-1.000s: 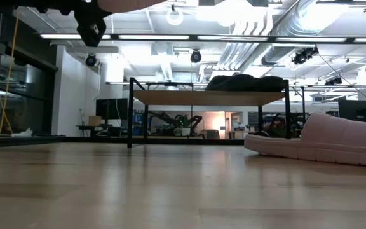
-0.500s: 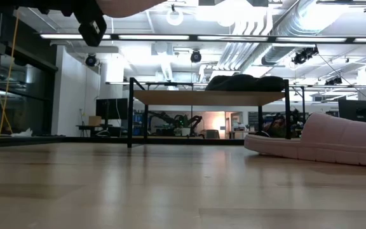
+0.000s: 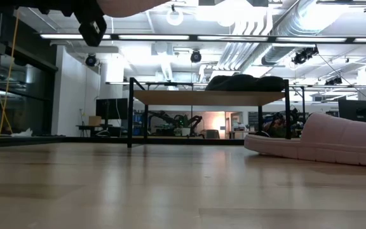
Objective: Pick and place slides into the shelf
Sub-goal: Put the left pink slide on the shelf
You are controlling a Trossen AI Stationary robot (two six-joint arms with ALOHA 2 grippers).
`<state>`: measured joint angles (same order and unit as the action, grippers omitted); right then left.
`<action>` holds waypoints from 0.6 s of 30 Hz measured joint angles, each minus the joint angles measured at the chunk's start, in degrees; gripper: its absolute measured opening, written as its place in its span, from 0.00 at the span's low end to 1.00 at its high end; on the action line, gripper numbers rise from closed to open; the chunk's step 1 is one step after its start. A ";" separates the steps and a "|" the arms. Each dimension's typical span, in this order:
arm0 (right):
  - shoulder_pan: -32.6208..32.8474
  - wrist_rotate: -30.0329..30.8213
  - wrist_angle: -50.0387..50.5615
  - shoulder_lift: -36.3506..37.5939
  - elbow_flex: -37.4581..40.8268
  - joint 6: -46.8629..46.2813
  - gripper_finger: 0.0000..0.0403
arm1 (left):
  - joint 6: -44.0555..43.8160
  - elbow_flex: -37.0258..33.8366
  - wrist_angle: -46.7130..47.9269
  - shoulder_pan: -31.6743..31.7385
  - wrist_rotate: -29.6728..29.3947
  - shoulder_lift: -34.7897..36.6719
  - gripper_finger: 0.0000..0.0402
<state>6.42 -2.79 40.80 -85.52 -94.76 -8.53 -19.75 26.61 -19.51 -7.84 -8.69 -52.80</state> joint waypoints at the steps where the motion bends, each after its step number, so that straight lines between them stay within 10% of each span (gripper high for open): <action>1: 0.00 0.55 0.00 0.00 0.00 -0.01 0.19 | 0.00 0.00 -0.02 0.00 -0.04 0.00 0.15; 18: -0.04 12.54 0.11 4.89 -0.02 2.16 0.35 | 0.32 0.00 0.68 -0.04 -2.49 0.00 0.15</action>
<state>6.37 9.75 40.91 -80.63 -94.78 -6.37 -19.43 26.61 -18.83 -7.88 -11.18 -52.80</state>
